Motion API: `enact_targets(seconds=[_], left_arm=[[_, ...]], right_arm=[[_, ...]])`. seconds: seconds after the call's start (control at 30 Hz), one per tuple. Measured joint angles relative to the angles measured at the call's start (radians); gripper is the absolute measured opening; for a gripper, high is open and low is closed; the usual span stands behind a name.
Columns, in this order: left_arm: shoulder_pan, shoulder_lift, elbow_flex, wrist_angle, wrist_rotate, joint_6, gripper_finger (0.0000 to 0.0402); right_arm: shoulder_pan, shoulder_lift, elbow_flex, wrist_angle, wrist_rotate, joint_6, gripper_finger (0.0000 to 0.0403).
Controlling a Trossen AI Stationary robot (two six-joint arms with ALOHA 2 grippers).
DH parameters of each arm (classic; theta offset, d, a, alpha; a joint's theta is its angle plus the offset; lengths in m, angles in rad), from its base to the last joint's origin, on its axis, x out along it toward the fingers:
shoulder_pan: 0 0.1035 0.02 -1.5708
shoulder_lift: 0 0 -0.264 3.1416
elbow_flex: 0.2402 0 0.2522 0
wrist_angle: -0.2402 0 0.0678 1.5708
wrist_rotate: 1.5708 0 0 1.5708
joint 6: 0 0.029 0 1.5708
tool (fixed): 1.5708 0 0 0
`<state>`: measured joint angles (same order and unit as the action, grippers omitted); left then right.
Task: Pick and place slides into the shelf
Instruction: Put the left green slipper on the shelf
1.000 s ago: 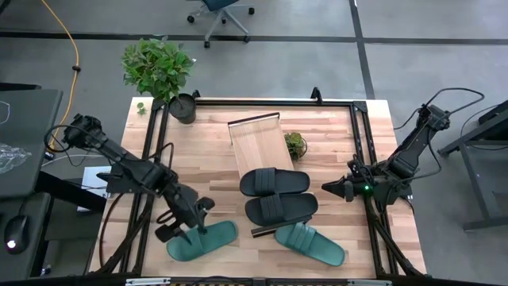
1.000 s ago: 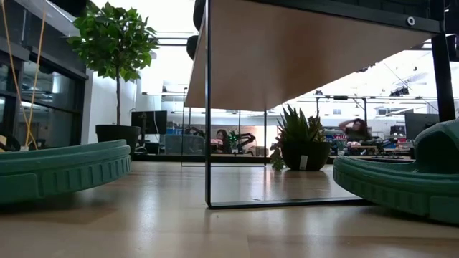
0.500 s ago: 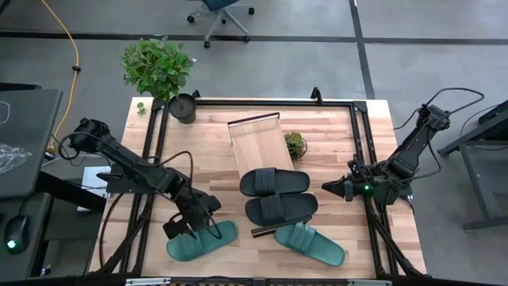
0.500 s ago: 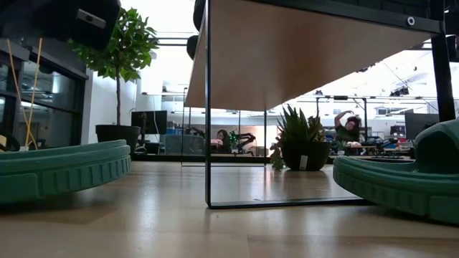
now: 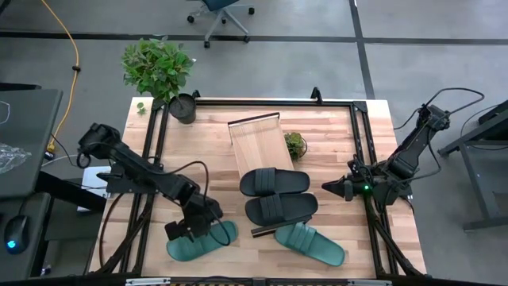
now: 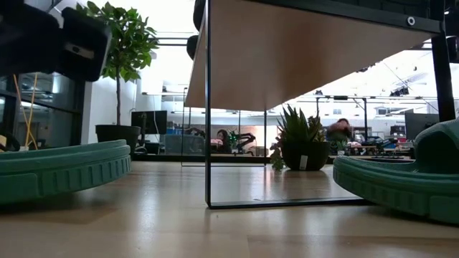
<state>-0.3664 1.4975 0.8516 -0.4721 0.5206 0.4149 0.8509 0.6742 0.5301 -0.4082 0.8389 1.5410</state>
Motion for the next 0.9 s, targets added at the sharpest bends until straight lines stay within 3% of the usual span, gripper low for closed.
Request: enact_targets(seconds=[0.5,0.77,0.9], left_arm=[[0.0,0.094,0.0,-0.002,0.1,0.023,0.022],[0.0,0.109,0.0,-0.003,0.101,0.05,0.022],[0.0,0.109,0.0,-0.017,0.131,0.052,0.0204]], right_arm=[[0.0,0.0,0.0,-0.022,0.026,0.0,0.0113],[0.0,0.0,0.0,-0.022,0.026,0.0,0.0113],[0.0,0.0,0.0,-0.022,0.026,0.0,0.0113]])
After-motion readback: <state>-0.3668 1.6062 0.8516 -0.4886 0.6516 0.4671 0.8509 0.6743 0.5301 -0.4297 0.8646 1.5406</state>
